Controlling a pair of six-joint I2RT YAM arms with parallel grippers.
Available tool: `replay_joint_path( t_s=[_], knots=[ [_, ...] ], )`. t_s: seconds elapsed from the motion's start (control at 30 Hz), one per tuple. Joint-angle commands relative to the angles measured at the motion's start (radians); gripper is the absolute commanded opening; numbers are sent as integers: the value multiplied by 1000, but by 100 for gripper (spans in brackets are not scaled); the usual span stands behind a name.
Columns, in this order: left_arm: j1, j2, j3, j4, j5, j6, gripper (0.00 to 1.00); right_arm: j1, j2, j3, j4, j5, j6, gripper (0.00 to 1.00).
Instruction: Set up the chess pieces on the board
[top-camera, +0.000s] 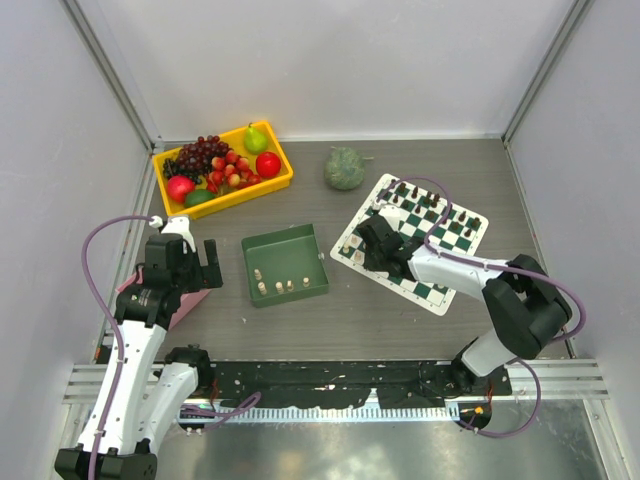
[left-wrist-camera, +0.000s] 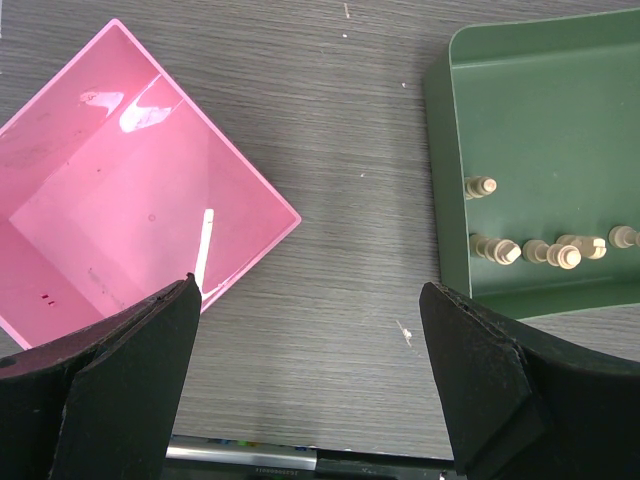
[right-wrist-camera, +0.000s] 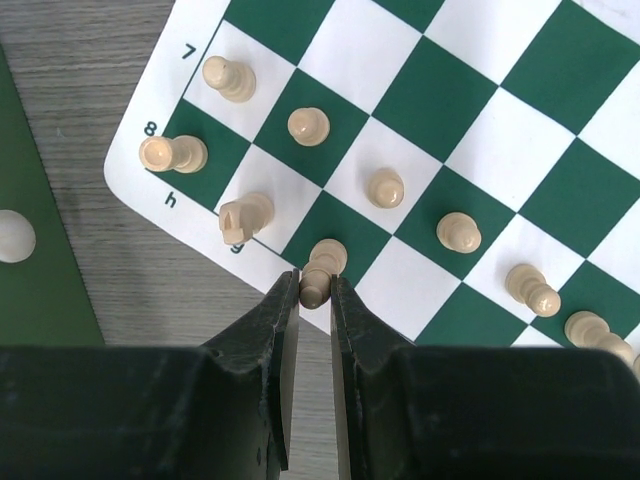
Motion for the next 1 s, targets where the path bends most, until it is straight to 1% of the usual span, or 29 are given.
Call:
replay_joint_path(
  t_s=[0.0,0.2,0.3,0.83,0.97],
  knots=[
    [4,-8,31,10,-6,1,99,-9,19,25,52,17,1,9],
    [6,-2,33,12,-6,1,99,-12,28,14,75,11,6,9],
    [6,-1,33,12,-4,2,99,-14,34,12,73,14,3,11],
    [6,-1,31,12,-3,1,99,-15,-21,17,44,14,-34,32],
    [4,0,31,10,-1,1,99,-14,-30,32,24,20,-43,35]
  ],
)
